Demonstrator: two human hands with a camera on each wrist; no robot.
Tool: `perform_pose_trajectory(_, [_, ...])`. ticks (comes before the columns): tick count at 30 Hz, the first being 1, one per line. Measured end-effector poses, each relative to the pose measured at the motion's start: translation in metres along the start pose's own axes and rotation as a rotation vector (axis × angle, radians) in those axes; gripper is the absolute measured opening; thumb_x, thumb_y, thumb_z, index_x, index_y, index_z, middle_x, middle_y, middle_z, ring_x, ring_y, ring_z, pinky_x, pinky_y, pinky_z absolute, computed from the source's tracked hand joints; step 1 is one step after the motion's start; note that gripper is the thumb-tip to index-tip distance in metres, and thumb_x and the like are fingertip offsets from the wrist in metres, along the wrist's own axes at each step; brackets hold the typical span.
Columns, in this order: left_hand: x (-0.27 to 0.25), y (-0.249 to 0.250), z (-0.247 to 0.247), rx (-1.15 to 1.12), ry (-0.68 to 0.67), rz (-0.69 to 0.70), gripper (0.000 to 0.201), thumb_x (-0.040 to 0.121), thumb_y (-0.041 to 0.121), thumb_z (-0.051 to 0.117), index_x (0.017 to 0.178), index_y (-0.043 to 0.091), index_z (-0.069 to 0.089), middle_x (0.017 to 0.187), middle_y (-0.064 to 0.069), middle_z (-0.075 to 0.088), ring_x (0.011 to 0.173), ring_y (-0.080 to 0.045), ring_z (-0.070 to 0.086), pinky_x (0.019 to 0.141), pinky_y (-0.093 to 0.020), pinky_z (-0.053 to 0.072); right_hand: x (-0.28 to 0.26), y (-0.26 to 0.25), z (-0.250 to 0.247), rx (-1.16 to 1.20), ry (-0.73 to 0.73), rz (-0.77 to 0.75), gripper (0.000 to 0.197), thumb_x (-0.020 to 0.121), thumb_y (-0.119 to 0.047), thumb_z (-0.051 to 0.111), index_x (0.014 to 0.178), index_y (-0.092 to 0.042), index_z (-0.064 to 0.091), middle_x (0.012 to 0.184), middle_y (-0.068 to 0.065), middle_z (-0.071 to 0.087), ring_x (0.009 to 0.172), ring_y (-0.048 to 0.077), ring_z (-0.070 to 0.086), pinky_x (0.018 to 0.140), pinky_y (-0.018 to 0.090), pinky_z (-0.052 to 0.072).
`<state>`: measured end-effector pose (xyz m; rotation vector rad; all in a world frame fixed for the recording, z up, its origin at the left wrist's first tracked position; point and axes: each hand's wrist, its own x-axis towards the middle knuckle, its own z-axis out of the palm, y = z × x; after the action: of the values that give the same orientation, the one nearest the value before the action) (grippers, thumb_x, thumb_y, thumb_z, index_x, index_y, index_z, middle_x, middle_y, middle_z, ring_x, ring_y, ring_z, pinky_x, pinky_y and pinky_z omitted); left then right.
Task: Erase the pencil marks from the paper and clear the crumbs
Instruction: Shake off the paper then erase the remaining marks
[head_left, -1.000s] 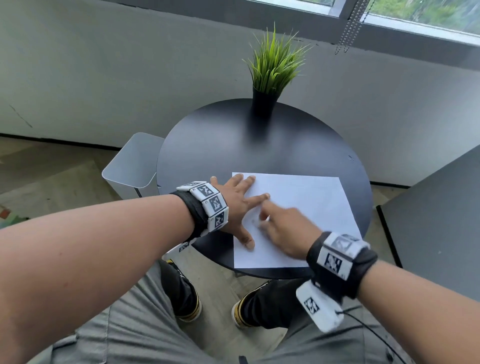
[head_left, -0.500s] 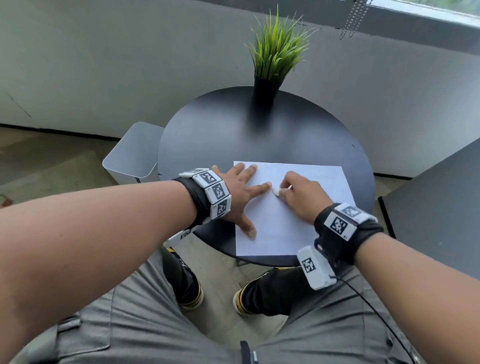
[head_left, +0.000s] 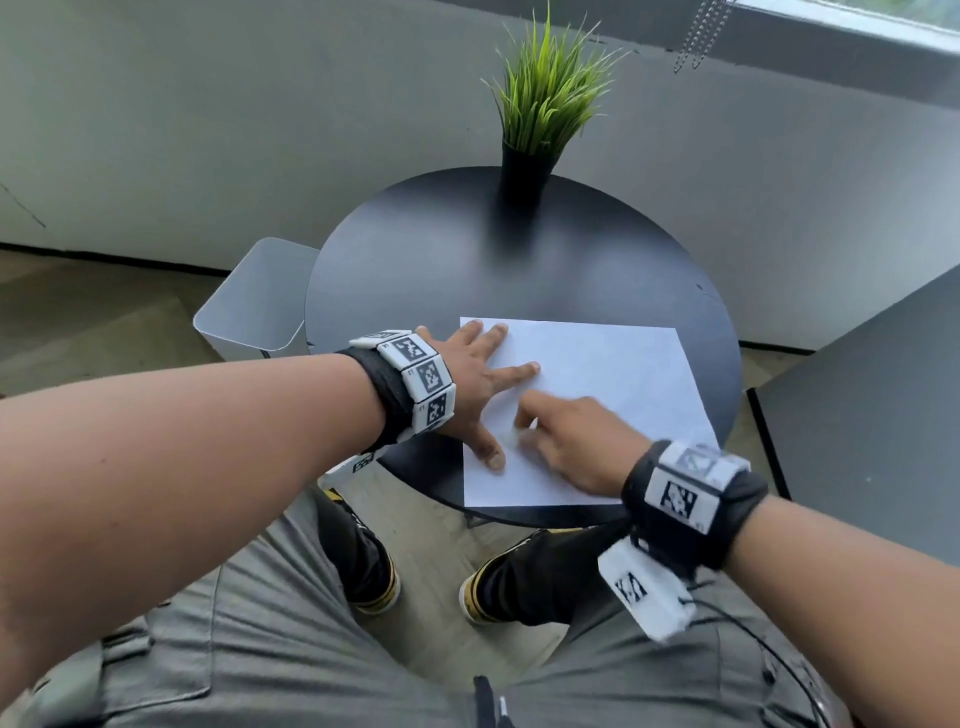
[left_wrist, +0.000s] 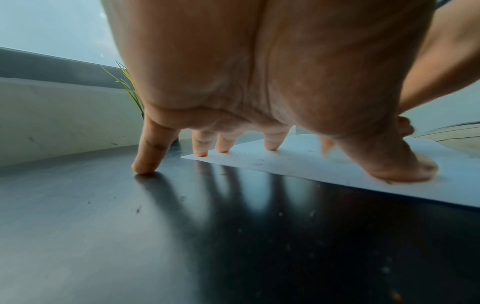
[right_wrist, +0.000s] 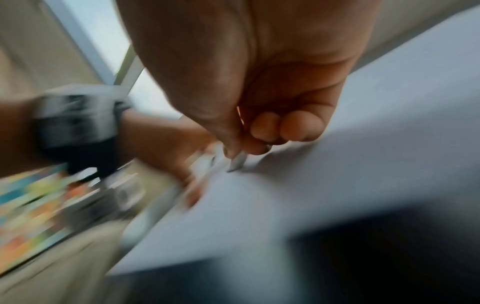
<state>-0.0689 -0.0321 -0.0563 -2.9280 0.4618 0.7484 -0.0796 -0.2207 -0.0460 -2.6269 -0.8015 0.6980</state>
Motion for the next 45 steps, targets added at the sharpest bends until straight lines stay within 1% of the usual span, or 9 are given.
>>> perform_pose_trajectory(3, [-0.002, 0.000, -0.001, -0.011, -0.007, -0.003, 0.125, 0.055, 0.095, 0.060, 0.152, 0.054, -0.009, 0.167, -0.005, -0.016, 0.154, -0.033, -0.009, 0.109, -0.073, 0.022, 0.016, 0.022, -0.024, 0.107, 0.198, 0.185, 0.018, 0.093, -0.039, 0.055, 0.096, -0.021, 0.053, 0.095, 0.007, 0.066, 0.089, 0.029, 0.059, 0.076, 0.036, 0.046])
perform_pose_trajectory(8, [-0.001, 0.000, -0.002, 0.012, -0.021, -0.010, 0.128, 0.055, 0.094, 0.061, 0.153, 0.052, -0.010, 0.166, -0.006, -0.019, 0.154, -0.034, -0.011, 0.110, -0.074, 0.020, -0.011, -0.010, 0.010, 0.006, -0.044, -0.027, 0.011, 0.096, -0.035, 0.050, 0.100, -0.025, 0.050, 0.096, 0.009, 0.067, 0.088, 0.031, 0.059, 0.079, 0.040, 0.048])
perform_pose_trajectory(14, [-0.004, 0.002, -0.009, 0.093, 0.086, 0.020, 0.123, 0.051, 0.094, 0.063, 0.155, 0.048, 0.012, 0.163, -0.011, 0.006, 0.151, -0.036, 0.003, 0.116, -0.061, 0.019, 0.020, 0.029, -0.025, 0.197, 0.153, 0.307, 0.021, 0.090, -0.046, 0.059, 0.095, -0.026, 0.053, 0.093, 0.006, 0.064, 0.089, 0.027, 0.060, 0.075, 0.034, 0.046])
perform_pose_trajectory(18, [-0.007, -0.001, -0.003, 0.026, 0.115, -0.008, 0.120, 0.053, 0.094, 0.062, 0.153, 0.048, 0.016, 0.158, -0.007, 0.019, 0.148, -0.031, 0.012, 0.117, -0.052, 0.022, 0.020, 0.031, -0.021, 0.229, 0.156, 0.311, 0.018, 0.093, -0.042, 0.056, 0.096, -0.025, 0.052, 0.096, 0.005, 0.062, 0.089, 0.026, 0.056, 0.073, 0.033, 0.042])
perform_pose_trajectory(26, [-0.016, 0.006, 0.008, -0.013, 0.075, -0.022, 0.133, 0.053, 0.097, 0.058, 0.158, 0.039, 0.000, 0.167, -0.009, -0.002, 0.153, -0.032, 0.001, 0.118, -0.057, 0.019, -0.007, -0.010, 0.009, -0.162, -0.026, -0.104, 0.021, 0.098, -0.039, 0.042, 0.103, -0.018, 0.042, 0.099, 0.012, 0.064, 0.090, 0.035, 0.057, 0.077, 0.043, 0.047])
perform_pose_trajectory(31, [-0.015, 0.007, 0.008, 0.002, 0.084, -0.020, 0.135, 0.052, 0.097, 0.057, 0.158, 0.038, -0.001, 0.167, -0.010, -0.002, 0.153, -0.032, 0.001, 0.114, -0.064, 0.022, 0.025, 0.008, -0.019, -0.207, 0.109, 0.017, 0.019, 0.098, -0.036, 0.040, 0.104, -0.018, 0.040, 0.102, 0.013, 0.064, 0.090, 0.036, 0.058, 0.074, 0.040, 0.047])
perform_pose_trajectory(36, [-0.015, 0.006, 0.010, -0.006, 0.073, -0.030, 0.136, 0.052, 0.098, 0.057, 0.158, 0.038, -0.004, 0.167, -0.009, -0.004, 0.153, -0.031, -0.001, 0.111, -0.068, 0.022, -0.007, -0.015, 0.011, -0.295, -0.080, -0.178, 0.015, 0.093, -0.026, 0.046, 0.092, -0.026, 0.031, 0.092, 0.005, 0.058, 0.085, 0.034, 0.058, 0.069, 0.044, 0.049])
perform_pose_trajectory(41, [-0.014, 0.004, 0.012, -0.027, 0.081, -0.021, 0.135, 0.050, 0.099, 0.057, 0.156, 0.042, -0.003, 0.166, -0.007, -0.002, 0.152, -0.031, -0.002, 0.107, -0.071, 0.025, 0.030, 0.005, -0.014, -0.258, 0.130, -0.028, 0.015, 0.096, -0.034, 0.042, 0.104, -0.022, 0.039, 0.102, 0.011, 0.063, 0.090, 0.036, 0.059, 0.073, 0.043, 0.050])
perform_pose_trajectory(45, [-0.014, 0.004, 0.013, -0.030, 0.071, -0.038, 0.136, 0.049, 0.099, 0.057, 0.155, 0.043, -0.006, 0.167, -0.004, -0.007, 0.153, -0.030, -0.004, 0.107, -0.070, 0.025, 0.002, -0.013, 0.010, -0.300, -0.080, -0.219, 0.021, 0.089, -0.022, 0.051, 0.099, -0.031, 0.035, 0.099, 0.003, 0.059, 0.092, 0.033, 0.059, 0.072, 0.044, 0.049])
